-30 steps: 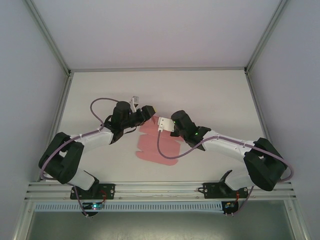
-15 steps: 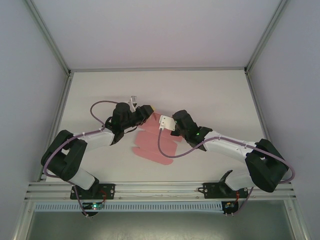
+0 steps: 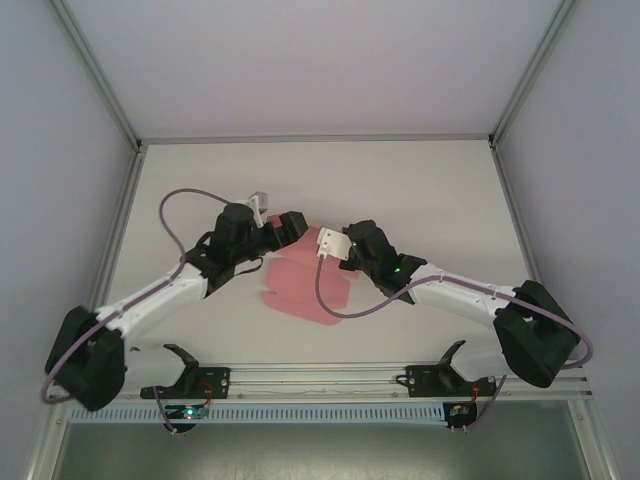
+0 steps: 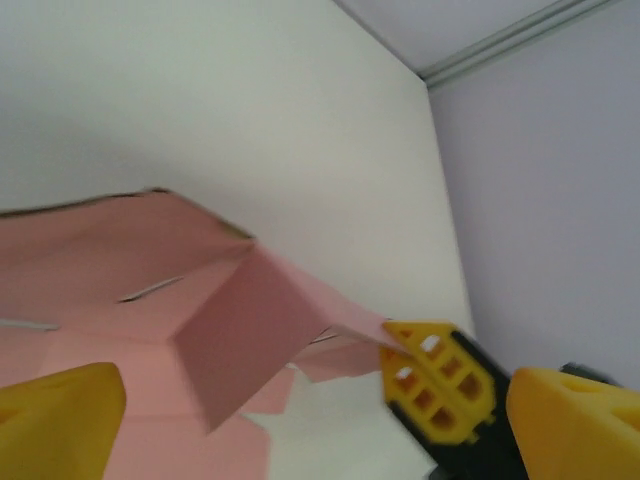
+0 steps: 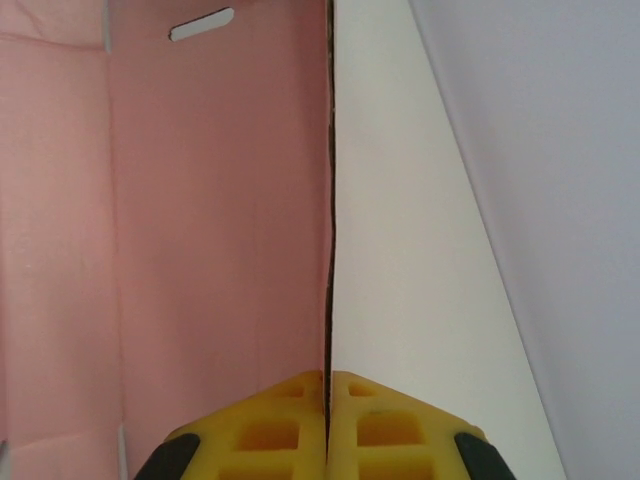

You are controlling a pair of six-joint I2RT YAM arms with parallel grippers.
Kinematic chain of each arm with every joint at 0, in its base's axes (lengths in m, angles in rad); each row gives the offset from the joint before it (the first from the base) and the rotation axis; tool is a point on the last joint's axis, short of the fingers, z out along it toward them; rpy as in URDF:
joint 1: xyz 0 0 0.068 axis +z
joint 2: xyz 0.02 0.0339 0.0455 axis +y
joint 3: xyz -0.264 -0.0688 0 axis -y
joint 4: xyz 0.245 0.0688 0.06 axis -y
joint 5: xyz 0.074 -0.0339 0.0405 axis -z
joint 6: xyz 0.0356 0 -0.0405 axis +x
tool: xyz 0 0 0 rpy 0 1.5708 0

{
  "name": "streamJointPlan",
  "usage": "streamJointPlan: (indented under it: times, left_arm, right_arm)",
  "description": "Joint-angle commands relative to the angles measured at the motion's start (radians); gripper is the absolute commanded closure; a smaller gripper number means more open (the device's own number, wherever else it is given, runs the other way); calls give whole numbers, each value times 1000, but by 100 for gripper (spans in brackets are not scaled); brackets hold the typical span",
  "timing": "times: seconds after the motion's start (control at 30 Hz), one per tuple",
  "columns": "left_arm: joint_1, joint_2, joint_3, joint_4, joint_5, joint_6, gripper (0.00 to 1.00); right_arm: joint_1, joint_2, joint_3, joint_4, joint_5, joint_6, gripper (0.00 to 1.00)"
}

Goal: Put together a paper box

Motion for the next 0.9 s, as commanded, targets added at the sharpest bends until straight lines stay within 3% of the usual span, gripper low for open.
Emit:
streamJointPlan:
  times: [0.0,0.13,0.23,0.4,0.87]
  left_arm:
    - [-5,-131,-44,-282,-198,159,0]
    - [13,-221,-63,-484,-389,188,0]
    - [62,-211,-75,-560,-447,189,0]
    - [132,-128,-99,-490,-427,189,0]
    - [137,67,-68,-260,-483,255,0]
  right_arm:
    - [-17,-43,-11,33,-40,45,100]
    - [-35,-67,-23,33,-66,53,100]
    - [-45,-84,-29,22,-93,59,100]
    - [-56,-96,-33,13,-139,66,100]
    - [-65,-94,-27,-2,-180,81,100]
